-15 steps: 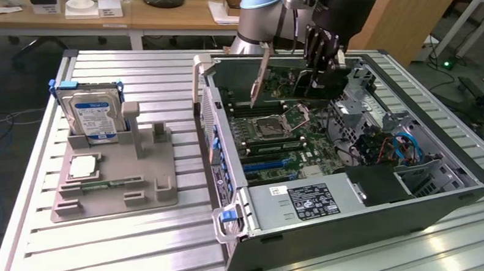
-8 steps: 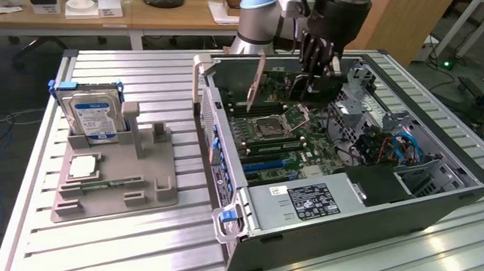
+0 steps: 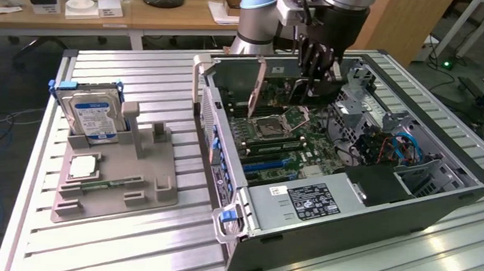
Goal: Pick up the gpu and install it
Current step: 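Insert the gpu into the slot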
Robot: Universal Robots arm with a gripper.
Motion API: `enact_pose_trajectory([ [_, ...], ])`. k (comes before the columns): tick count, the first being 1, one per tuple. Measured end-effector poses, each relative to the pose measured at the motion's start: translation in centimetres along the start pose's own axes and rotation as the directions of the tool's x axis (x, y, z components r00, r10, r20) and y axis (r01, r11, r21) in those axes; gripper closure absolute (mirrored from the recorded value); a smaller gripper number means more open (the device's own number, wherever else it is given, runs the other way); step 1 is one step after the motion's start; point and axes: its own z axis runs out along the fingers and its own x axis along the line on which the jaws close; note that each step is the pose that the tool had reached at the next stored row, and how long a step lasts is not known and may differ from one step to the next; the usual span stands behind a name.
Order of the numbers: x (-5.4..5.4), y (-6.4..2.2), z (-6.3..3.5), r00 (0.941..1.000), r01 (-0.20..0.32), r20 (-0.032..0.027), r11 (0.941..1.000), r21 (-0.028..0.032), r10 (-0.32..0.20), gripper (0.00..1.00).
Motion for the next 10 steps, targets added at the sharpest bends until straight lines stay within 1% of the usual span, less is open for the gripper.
enact_pose_trajectory([
  [4,0.0,0.01,0.49,1.0,0.001,0.0004,1.0,0.0093,-0.001,0.72],
  [9,0.1,0.05,1.4,1.0,0.002,-0.0028,0.9999,0.0099,-0.001,0.72],
  [10,0.1,0.05,1.58,1.0,0.002,-0.0045,0.9999,0.01,-0.002,0.72],
])
